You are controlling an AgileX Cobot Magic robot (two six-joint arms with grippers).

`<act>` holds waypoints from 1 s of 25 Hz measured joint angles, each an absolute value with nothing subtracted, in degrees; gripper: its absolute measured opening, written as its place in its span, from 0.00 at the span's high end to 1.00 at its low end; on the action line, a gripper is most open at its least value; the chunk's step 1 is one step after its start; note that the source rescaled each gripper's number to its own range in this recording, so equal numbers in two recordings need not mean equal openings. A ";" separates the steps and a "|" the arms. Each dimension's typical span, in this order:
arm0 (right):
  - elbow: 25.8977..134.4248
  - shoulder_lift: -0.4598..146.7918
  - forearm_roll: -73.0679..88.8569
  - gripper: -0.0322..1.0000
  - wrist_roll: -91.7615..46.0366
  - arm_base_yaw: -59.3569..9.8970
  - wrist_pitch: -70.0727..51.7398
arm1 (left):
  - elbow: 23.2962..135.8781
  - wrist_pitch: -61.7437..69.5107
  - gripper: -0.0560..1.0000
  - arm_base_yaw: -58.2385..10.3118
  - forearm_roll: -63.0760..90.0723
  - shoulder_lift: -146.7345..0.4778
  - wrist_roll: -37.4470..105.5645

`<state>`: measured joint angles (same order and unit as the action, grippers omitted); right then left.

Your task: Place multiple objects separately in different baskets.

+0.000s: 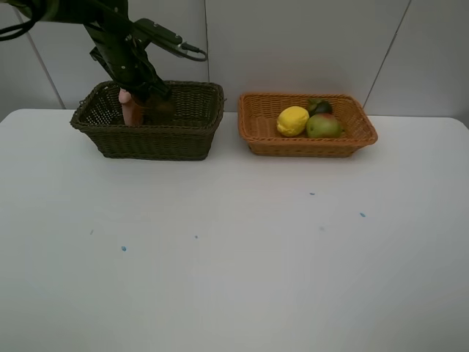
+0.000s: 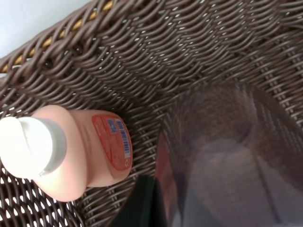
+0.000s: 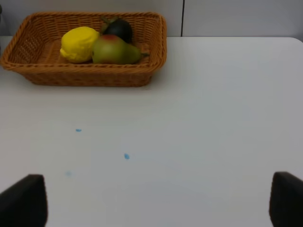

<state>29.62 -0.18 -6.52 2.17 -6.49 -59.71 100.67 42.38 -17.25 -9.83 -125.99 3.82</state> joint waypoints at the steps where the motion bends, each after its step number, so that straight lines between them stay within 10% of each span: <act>1: 29.62 -0.18 -6.52 0.00 2.17 -6.49 -59.71 | 100.67 42.38 0.95 -17.25 -9.78 -125.99 3.82; 6: 29.62 -0.18 -6.52 0.00 2.17 -6.49 -59.71 | 100.67 42.38 0.88 -17.25 -9.78 -125.99 3.82; 13: 29.62 -0.18 -6.58 0.00 2.17 -6.49 -59.71 | 100.67 42.48 0.07 -17.25 -7.62 -125.99 6.48; 25: 29.62 -0.18 -6.58 0.00 2.17 -6.49 -59.71 | 100.67 44.16 0.00 -17.25 -6.84 -125.99 6.59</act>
<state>29.62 -0.18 -6.58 2.17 -6.49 -59.71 100.67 44.16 -17.25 -6.84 -125.99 6.59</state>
